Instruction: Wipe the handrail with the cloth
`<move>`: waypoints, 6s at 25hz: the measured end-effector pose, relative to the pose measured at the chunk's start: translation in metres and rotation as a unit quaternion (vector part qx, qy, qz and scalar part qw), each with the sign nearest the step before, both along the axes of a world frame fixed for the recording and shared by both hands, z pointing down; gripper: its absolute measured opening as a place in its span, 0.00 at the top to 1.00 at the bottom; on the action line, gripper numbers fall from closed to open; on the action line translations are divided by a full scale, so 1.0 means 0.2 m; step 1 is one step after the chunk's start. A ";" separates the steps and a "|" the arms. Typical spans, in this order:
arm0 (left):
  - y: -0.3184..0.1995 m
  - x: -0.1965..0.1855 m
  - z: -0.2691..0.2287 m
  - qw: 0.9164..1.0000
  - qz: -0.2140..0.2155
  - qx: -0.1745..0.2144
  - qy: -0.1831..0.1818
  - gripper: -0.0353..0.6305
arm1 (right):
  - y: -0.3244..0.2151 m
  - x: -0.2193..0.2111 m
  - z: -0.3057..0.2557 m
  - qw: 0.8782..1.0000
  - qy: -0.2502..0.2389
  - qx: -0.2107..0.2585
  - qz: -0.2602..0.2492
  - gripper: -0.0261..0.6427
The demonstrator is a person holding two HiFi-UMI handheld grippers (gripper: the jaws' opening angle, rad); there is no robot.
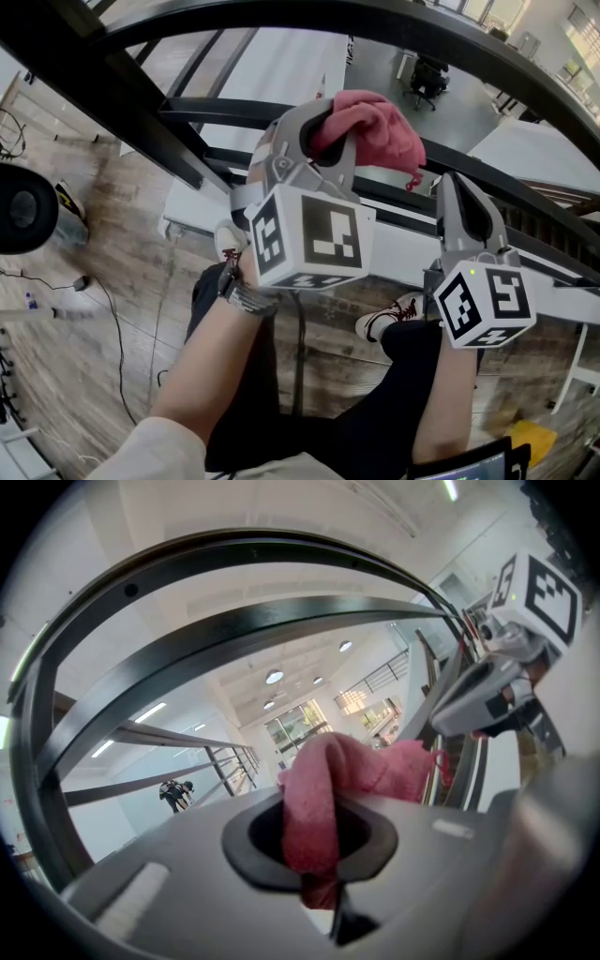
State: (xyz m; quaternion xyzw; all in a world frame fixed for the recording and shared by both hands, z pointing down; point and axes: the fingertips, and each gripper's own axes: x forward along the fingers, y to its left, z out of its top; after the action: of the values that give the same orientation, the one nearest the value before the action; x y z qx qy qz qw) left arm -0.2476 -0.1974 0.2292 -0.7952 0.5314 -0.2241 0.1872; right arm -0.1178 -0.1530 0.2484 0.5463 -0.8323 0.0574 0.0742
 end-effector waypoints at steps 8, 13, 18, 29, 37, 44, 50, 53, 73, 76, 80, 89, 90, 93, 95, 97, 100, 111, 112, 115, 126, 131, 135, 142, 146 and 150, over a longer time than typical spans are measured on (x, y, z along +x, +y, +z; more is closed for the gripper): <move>-0.01 -0.07 0.00 1.000 -0.011 -0.005 0.000 0.91 | 0.00 -0.01 0.00 1.000 0.003 -0.002 -0.002 0.96; -0.02 -0.11 0.00 1.000 -0.016 -0.007 0.002 0.91 | 0.00 -0.03 0.00 1.000 0.005 -0.002 -0.006 0.96; -0.03 -0.15 0.00 1.000 -0.022 -0.010 0.005 0.91 | -0.01 -0.05 0.01 1.000 0.006 -0.003 -0.009 0.96; -0.02 -0.19 0.00 1.000 -0.025 -0.014 0.009 0.91 | 0.00 -0.08 0.01 1.000 0.008 -0.002 -0.018 0.96; -0.03 -0.25 0.01 0.999 -0.037 -0.015 0.010 0.91 | 0.00 -0.12 0.01 1.000 -0.001 -0.004 -0.027 0.96; -0.03 -0.31 0.00 0.999 -0.046 -0.014 0.012 0.91 | -0.01 -0.14 0.01 1.000 -0.006 -0.006 -0.030 0.96; -0.04 -0.34 0.01 0.999 -0.049 -0.013 0.014 0.91 | -0.01 -0.16 0.01 0.999 -0.005 -0.006 -0.032 0.96; -0.03 -0.34 0.01 0.999 -0.051 -0.010 0.012 0.91 | -0.01 -0.16 0.01 0.999 -0.006 -0.007 -0.032 0.96; 0.02 -0.36 0.01 0.999 -0.047 -0.004 0.019 0.91 | -0.01 -0.19 0.00 0.999 -0.008 -0.005 -0.037 0.96; 0.03 -0.36 0.02 0.999 -0.045 -0.005 0.021 0.91 | -0.02 -0.20 0.01 0.999 -0.008 -0.005 -0.038 0.96; 0.04 -0.36 0.03 0.999 -0.044 -0.006 0.021 0.91 | -0.02 -0.20 0.01 0.999 -0.009 -0.005 -0.039 0.96; 0.07 -0.36 0.04 0.999 -0.039 -0.009 0.017 0.91 | -0.02 -0.22 0.00 0.999 -0.011 -0.004 -0.041 0.96; 0.07 -0.36 0.04 0.999 -0.039 -0.009 0.016 0.91 | -0.02 -0.22 0.00 0.999 -0.011 -0.004 -0.042 0.96; 0.08 -0.36 0.05 0.999 -0.037 -0.012 0.017 0.91 | -0.02 -0.23 0.00 0.999 -0.012 -0.004 -0.043 0.96; 0.09 -0.36 0.05 0.999 -0.035 -0.014 0.017 0.91 | -0.02 -0.23 0.00 0.999 -0.012 -0.004 -0.044 0.96; 0.09 -0.36 0.06 0.999 -0.034 -0.014 0.018 0.91 | -0.03 -0.24 0.00 0.999 -0.012 -0.004 -0.044 0.96; 0.09 -0.36 0.07 0.999 -0.032 -0.017 0.018 0.91 | -0.03 -0.24 0.00 0.999 -0.013 -0.005 -0.044 0.96; 0.12 -0.36 0.06 0.992 -0.007 -0.058 0.116 0.90 | -0.03 -0.26 0.00 0.999 -0.013 -0.003 -0.047 0.96; 0.12 -0.36 0.06 0.991 -0.008 -0.059 0.118 0.90 | -0.03 -0.26 0.00 0.999 -0.012 -0.004 -0.048 0.96; 0.13 -0.35 0.07 0.991 -0.007 -0.060 0.117 0.90 | -0.03 -0.25 0.00 0.999 -0.011 -0.004 -0.047 0.96; 0.13 -0.34 0.10 0.987 -0.001 -0.080 0.138 0.90 | -0.03 -0.24 0.00 0.999 -0.014 -0.003 -0.046 0.96; 0.14 -0.33 0.10 0.985 0.004 -0.091 0.145 0.90 | -0.03 -0.25 0.00 0.999 -0.013 -0.003 -0.047 0.96; 0.14 -0.33 0.11 0.984 0.007 -0.098 0.149 0.90 | -0.03 -0.25 0.01 0.999 -0.013 -0.005 -0.047 0.96; 0.15 -0.31 0.14 0.985 0.015 -0.106 0.136 0.90 | -0.03 -0.25 0.00 0.999 -0.014 -0.004 -0.047 0.96; 0.15 -0.31 0.14 0.982 0.016 -0.114 0.151 0.90 | -0.03 -0.25 0.00 0.999 -0.016 -0.003 -0.048 0.96; 0.15 -0.30 0.14 0.979 0.017 -0.120 0.161 0.90 | -0.03 -0.25 0.00 0.999 -0.015 -0.004 -0.048 0.96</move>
State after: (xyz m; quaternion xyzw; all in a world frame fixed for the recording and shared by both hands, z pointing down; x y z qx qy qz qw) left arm -0.3080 -0.1678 0.2575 -0.8465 0.5101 -0.1523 0.0061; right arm -0.1674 -0.1582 0.2480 0.5042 -0.8586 0.0655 0.0662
